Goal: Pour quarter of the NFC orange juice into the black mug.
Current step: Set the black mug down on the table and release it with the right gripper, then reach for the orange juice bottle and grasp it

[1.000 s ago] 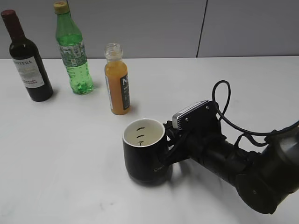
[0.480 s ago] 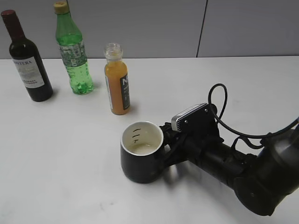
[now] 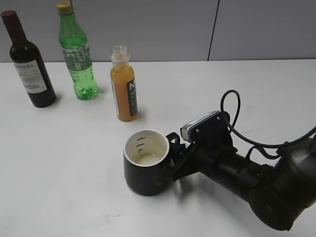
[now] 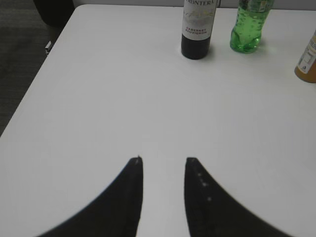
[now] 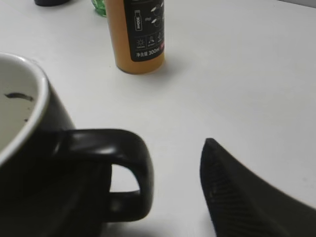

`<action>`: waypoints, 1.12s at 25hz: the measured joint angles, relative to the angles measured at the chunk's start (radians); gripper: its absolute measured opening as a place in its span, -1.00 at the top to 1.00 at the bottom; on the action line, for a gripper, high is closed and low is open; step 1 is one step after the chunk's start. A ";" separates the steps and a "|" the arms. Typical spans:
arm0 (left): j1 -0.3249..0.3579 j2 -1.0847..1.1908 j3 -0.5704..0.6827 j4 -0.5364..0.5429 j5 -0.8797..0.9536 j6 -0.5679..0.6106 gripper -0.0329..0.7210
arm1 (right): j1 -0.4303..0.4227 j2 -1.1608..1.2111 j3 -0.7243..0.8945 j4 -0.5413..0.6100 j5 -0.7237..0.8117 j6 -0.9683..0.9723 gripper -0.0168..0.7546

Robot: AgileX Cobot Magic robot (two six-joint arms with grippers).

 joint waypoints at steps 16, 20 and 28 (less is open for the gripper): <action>0.000 0.000 0.000 0.000 0.000 0.000 0.30 | 0.000 -0.030 0.072 0.007 -0.008 -0.006 -0.56; 0.000 0.000 0.000 0.000 0.000 0.000 0.30 | 0.000 -0.061 0.128 0.007 -0.008 -0.019 -0.56; 0.000 0.000 0.000 0.000 0.000 0.000 0.30 | 0.000 -0.187 0.207 0.007 -0.008 -0.057 -0.57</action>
